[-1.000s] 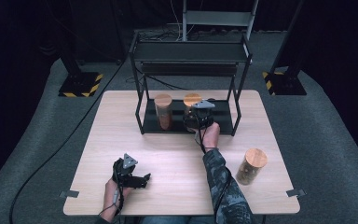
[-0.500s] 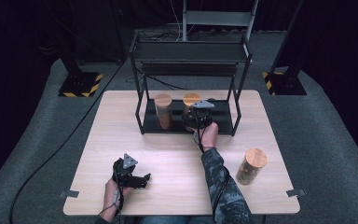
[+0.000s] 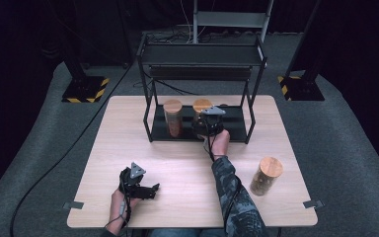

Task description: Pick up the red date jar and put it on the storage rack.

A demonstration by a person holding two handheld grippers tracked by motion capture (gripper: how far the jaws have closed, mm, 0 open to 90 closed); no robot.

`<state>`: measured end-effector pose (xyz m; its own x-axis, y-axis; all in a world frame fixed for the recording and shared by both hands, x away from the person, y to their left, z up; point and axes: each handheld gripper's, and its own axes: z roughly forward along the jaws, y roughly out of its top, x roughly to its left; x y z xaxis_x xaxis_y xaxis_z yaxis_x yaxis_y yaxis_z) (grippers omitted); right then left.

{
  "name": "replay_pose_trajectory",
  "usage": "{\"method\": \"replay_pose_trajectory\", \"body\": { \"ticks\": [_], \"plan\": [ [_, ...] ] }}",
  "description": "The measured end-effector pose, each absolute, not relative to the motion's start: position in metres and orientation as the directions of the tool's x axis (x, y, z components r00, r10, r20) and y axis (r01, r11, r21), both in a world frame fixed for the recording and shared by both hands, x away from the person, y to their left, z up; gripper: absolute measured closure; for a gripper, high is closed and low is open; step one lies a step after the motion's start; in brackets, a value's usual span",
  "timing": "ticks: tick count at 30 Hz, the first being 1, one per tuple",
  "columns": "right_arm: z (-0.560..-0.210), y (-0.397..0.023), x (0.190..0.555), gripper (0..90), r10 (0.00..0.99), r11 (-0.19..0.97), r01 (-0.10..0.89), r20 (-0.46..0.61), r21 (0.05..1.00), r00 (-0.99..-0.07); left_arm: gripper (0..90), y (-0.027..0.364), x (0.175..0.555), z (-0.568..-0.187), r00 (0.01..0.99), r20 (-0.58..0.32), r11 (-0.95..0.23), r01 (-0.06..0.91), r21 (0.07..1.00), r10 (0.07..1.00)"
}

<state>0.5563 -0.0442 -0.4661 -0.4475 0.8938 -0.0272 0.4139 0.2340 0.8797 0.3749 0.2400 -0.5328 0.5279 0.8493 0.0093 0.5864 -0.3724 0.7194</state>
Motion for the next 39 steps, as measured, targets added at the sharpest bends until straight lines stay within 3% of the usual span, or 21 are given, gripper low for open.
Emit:
{"method": "replay_pose_trajectory", "body": {
  "ticks": [39],
  "plan": [
    [-0.472,-0.032,0.560,24.6,0.885,0.242,0.413,-0.025,0.878,-0.466,2.3,0.240,0.375,-0.533,0.528,0.010,-0.373,0.586,0.719,0.849]
  ]
}}
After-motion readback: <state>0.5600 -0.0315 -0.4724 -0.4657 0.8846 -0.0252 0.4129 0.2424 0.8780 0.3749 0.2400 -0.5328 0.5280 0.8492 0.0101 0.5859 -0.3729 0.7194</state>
